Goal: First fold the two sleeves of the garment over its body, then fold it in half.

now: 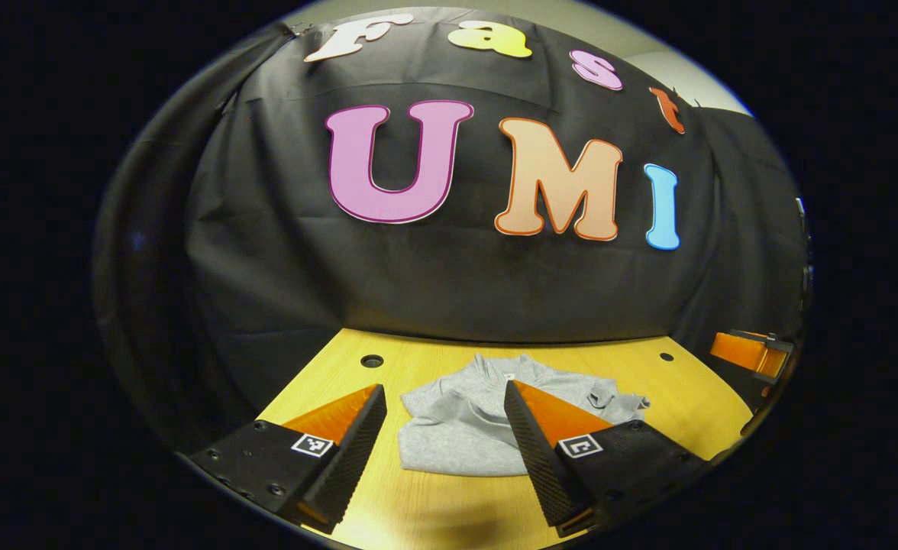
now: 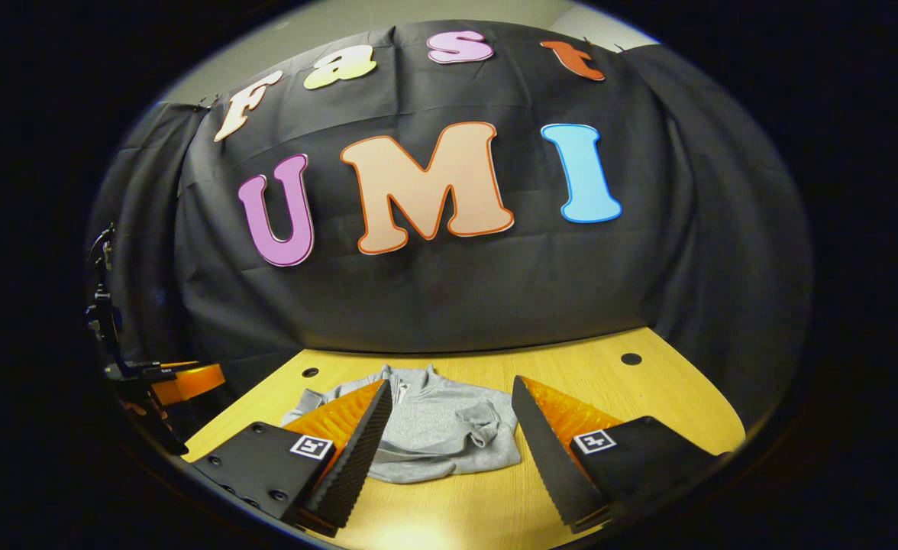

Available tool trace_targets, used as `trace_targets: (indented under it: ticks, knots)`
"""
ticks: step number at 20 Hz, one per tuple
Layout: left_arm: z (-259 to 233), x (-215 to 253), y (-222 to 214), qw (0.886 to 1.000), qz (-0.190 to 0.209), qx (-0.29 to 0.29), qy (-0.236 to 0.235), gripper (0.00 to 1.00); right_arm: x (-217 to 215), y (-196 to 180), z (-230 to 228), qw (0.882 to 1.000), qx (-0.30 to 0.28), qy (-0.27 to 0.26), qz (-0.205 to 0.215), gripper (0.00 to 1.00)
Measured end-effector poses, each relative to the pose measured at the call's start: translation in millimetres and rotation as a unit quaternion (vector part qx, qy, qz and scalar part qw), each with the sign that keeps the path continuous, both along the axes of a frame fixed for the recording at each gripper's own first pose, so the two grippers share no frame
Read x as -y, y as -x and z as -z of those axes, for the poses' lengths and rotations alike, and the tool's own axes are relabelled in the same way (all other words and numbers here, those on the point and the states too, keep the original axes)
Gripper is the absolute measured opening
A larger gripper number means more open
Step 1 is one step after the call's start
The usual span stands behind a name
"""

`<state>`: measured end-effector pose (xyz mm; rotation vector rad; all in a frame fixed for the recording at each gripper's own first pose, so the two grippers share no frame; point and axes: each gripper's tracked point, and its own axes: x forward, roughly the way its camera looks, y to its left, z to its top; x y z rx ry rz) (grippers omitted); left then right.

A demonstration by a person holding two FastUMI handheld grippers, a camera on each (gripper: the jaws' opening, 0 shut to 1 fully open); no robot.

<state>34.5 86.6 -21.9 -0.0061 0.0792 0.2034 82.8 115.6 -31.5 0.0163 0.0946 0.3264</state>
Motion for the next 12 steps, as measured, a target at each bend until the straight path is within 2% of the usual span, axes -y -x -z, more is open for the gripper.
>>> trace_targets:
  ticks: [5,7,12]
  knots:
    - [22,24,24,0.999,0.019,-0.016,0.027,0.91,22,33,8,1.000,0.011,-0.002,0.024,0.98]
    - [22,37,27,0.999,0.040,-0.016,0.034,0.91,29,42,16,1.000,0.006,0.011,0.029,0.98]
    - [17,48,24,0.998,0.060,-0.019,0.009,0.91,36,52,14,0.999,0.011,0.013,0.037,0.98]
